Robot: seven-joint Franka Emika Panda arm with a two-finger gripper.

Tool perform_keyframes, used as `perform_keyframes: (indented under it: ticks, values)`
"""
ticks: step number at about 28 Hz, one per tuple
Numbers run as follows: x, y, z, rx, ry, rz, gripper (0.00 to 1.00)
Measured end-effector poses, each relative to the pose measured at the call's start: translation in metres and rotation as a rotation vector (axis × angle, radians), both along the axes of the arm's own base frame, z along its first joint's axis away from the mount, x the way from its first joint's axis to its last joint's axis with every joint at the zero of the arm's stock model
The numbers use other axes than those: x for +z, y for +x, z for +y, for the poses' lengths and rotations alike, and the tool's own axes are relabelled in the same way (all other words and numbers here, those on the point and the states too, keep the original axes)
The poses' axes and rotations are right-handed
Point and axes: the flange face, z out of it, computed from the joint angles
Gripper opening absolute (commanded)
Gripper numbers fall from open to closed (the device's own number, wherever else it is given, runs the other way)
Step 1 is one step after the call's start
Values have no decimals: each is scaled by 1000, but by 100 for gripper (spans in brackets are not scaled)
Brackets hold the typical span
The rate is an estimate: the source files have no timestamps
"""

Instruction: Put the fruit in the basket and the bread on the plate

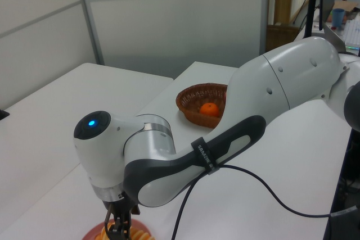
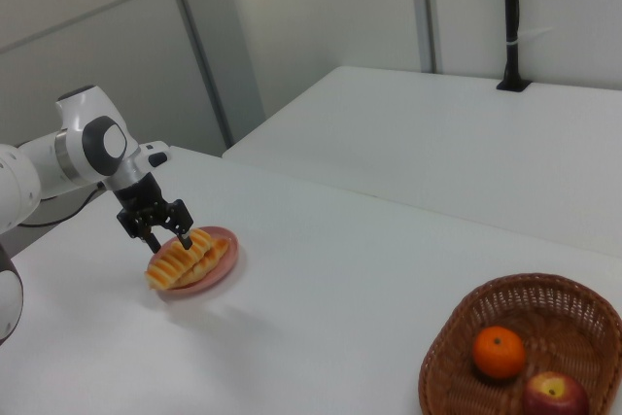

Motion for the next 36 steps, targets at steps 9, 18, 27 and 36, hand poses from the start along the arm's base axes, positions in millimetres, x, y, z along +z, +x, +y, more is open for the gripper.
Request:
perform_keyframes:
  ticks: [9, 18, 27, 36]
  values:
    - [28, 11, -16, -33, 10, -35, 100]
    - [101, 31, -102, -194, 31, -41, 100]
    - [167, 49, -262, -378, 90, -23, 100]
    - [163, 51, -390, -540, 53, 40, 100]
